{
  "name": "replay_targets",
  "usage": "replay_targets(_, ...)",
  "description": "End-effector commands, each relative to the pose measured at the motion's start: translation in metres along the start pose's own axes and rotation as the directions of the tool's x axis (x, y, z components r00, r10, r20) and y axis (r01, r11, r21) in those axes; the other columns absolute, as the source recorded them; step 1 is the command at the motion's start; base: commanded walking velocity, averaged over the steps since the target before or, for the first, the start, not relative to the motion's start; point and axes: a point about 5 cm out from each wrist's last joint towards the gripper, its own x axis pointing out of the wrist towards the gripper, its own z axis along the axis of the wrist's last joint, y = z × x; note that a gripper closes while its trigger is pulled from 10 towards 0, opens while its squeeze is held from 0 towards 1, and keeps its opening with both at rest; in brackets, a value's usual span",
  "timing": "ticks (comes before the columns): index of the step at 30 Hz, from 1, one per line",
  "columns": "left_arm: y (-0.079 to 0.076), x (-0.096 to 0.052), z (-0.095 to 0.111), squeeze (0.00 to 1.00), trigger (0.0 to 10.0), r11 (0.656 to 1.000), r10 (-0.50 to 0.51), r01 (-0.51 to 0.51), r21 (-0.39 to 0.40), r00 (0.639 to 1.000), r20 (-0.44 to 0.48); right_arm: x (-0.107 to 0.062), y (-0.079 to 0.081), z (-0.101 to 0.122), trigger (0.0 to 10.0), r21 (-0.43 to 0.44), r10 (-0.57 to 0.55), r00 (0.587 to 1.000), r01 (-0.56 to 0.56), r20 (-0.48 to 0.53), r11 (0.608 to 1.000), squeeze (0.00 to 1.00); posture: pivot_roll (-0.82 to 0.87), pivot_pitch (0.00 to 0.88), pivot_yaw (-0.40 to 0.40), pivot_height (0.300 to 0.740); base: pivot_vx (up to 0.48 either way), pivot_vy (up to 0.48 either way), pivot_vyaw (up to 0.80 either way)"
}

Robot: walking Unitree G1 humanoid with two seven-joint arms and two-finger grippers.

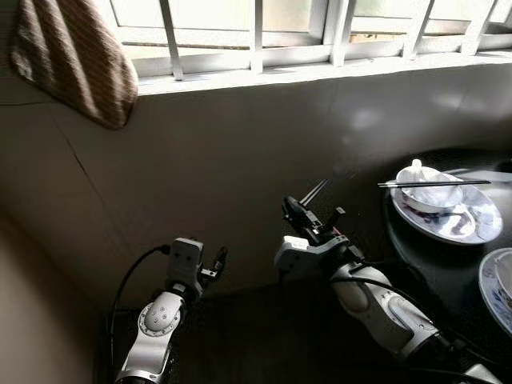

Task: Kitchen organization

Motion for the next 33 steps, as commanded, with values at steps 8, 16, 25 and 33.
replay_targets(8,-0.004,0.000,0.000,0.00,10.0,1.000,-0.012,0.012,-0.010,1.000,0.006,-0.007,0.005,0.000,0.0,0.016,0.053,0.999,-0.053,0.003,0.998,0.00,0.03,0.000,0.018,0.740,0.000,0.000,0.80)
replay_targets(16,-0.004,-0.001,0.001,0.00,10.0,1.000,-0.008,0.008,-0.006,1.000,0.008,-0.023,0.029,-0.017,0.0,0.342,0.138,0.978,-0.077,-0.157,0.937,0.00,0.03,0.000,0.017,0.740,0.000,0.000,0.80)
replay_targets(25,-0.003,-0.001,0.005,0.00,10.0,0.999,-0.009,0.008,0.034,1.000,0.020,-0.030,0.037,-0.030,0.0,0.476,0.152,0.955,-0.013,-0.255,0.880,0.00,0.04,0.000,0.021,0.740,0.000,0.000,0.80)
replay_targets(33,-0.001,-0.002,0.012,0.00,10.0,0.997,0.012,-0.017,0.081,0.998,0.063,-0.026,0.030,-0.034,0.0,0.471,0.095,0.957,0.047,-0.273,0.881,0.00,0.04,0.000,0.018,0.740,0.000,0.000,0.80)
